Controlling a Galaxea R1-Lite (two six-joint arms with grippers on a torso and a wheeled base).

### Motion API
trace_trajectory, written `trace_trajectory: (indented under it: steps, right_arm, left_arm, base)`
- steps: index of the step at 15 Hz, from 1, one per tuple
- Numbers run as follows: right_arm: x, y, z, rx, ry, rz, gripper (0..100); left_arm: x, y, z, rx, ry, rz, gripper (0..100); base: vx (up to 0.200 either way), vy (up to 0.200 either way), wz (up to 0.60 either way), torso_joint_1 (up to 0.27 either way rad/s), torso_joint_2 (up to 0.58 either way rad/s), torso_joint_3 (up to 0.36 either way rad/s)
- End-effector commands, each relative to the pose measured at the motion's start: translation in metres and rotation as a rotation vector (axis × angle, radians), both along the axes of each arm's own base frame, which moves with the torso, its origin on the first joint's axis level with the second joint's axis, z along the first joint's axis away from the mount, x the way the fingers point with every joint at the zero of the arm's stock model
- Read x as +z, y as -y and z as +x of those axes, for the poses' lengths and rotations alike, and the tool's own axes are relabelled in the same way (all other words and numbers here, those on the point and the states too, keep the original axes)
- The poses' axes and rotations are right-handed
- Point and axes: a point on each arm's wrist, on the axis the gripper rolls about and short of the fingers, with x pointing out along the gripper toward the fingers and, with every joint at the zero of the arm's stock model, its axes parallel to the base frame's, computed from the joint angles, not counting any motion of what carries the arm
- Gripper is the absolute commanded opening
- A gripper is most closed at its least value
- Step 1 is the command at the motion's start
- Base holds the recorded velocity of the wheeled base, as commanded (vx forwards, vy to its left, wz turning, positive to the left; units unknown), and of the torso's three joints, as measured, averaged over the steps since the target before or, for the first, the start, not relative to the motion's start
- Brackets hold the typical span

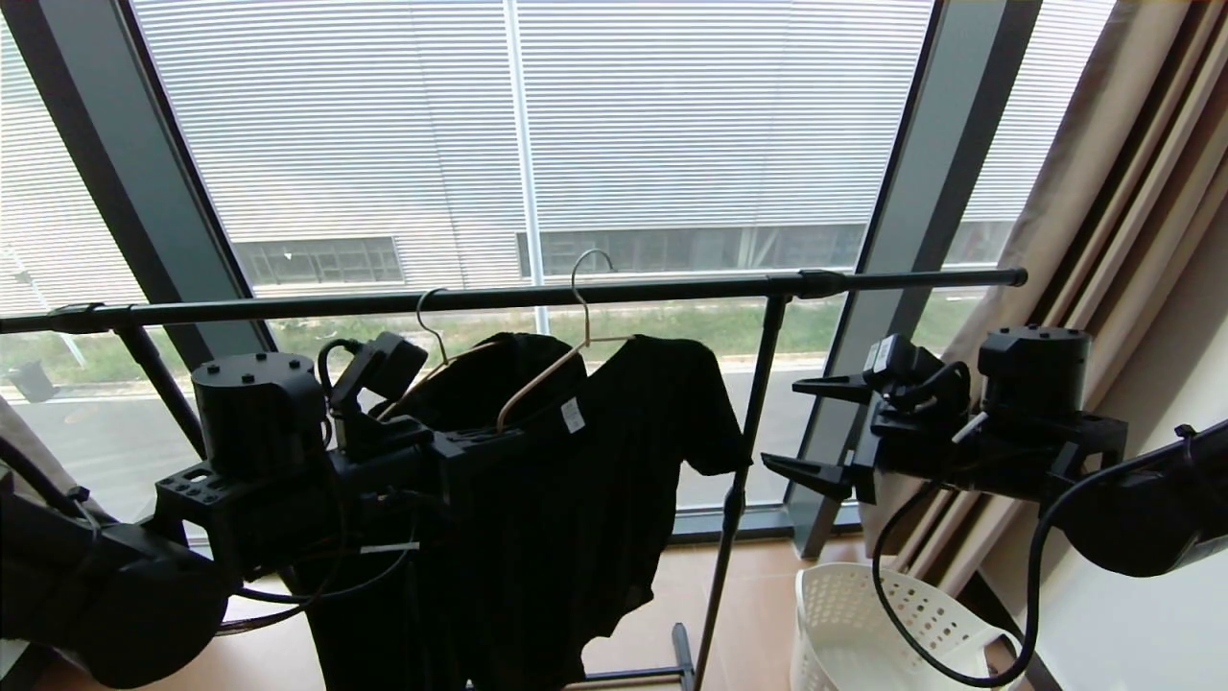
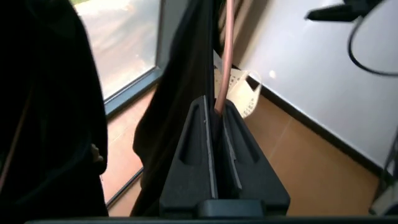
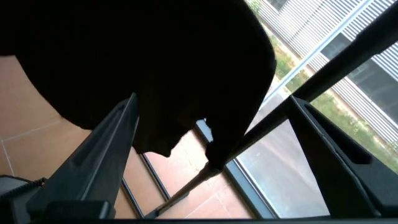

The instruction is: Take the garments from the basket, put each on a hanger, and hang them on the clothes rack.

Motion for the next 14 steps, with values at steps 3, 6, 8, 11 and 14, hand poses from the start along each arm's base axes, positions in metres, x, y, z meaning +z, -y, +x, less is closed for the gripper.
trace_trajectory:
  steps: [3, 6, 8, 11, 14]
  right_arm:
    - [0.004, -0.001, 0.005, -0.021, 0.004, 0.044, 100]
    - [0.005, -0.001, 0.006, -0.021, 0.012, 0.046, 100]
    - [0.004, -0.001, 0.006, -0.021, 0.009, 0.045, 100]
    - [0.003, -0.001, 0.008, -0.021, 0.005, 0.045, 100]
    - [0.003, -0.002, 0.007, -0.020, 0.005, 0.045, 100]
  left_arm:
    - [-0.004, 0.009, 0.006, 0.014, 0.012, -0.013, 0]
    - [-0.014, 0.015, 0.013, 0.063, -0.003, 0.008, 0]
    - [-0.015, 0.016, 0.016, 0.081, 0.009, 0.007, 0]
    - [-0.018, 0.017, 0.019, 0.091, 0.037, -0.005, 0]
    - [-0.023, 0.018, 0.022, 0.091, 0.034, -0.005, 0]
  base:
    - [0.000, 0.000, 0.00, 0.000, 0.00, 0.000]
    - [0.000, 0.000, 0.00, 0.000, 0.00, 0.000]
    - [0.000, 0.000, 0.00, 0.000, 0.00, 0.000]
    - [0.000, 0.000, 0.00, 0.000, 0.00, 0.000]
    - [0.000, 0.000, 0.00, 0.000, 0.00, 0.000]
